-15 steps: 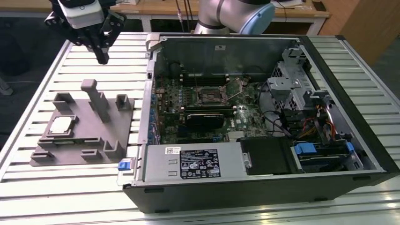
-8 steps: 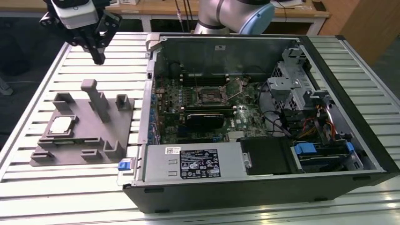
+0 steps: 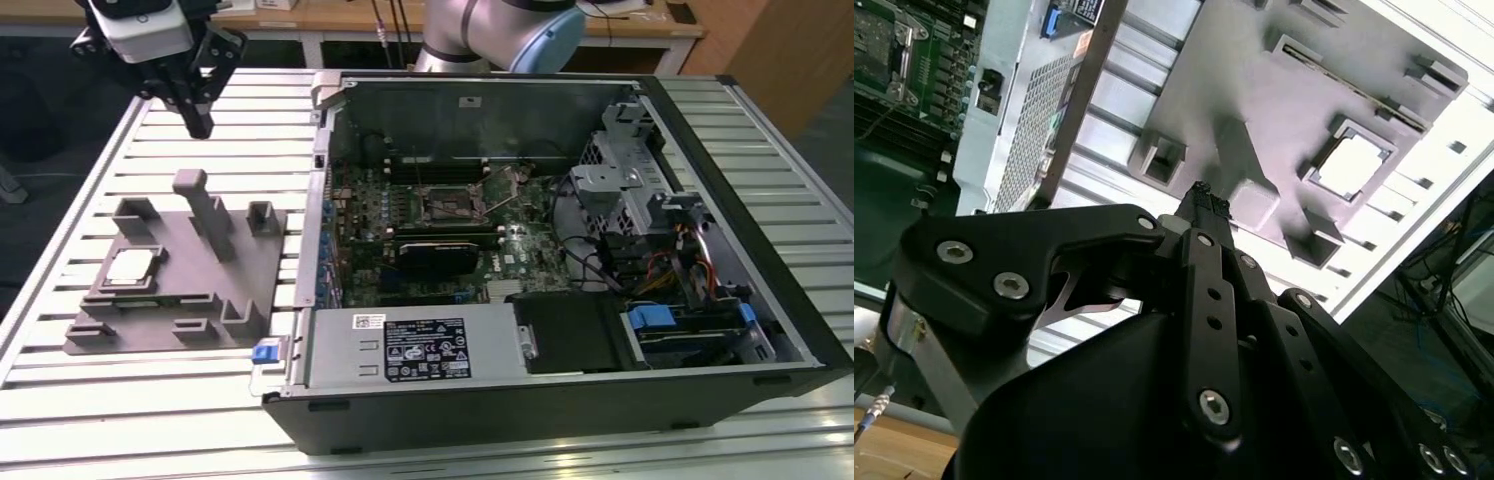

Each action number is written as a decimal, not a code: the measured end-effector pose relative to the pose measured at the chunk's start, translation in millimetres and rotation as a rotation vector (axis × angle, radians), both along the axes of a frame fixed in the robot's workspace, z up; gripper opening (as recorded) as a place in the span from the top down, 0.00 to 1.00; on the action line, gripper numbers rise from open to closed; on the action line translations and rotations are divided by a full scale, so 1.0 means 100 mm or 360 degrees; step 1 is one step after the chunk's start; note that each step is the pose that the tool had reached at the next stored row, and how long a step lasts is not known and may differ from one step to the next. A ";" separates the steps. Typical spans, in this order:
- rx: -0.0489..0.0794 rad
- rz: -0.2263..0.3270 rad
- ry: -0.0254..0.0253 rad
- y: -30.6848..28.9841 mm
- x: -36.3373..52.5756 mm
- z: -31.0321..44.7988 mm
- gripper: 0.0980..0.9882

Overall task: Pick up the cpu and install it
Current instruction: 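Reach for the cpu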

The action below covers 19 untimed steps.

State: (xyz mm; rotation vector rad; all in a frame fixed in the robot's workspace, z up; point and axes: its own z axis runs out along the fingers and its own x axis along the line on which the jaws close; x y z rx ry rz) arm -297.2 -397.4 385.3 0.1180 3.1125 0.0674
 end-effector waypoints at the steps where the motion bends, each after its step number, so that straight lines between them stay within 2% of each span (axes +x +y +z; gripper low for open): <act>1: 0.0000 0.0000 0.00000 0.000 -0.012 -0.001 0.99; 19: 0.0000 0.0000 0.00000 0.000 -0.245 -0.025 0.99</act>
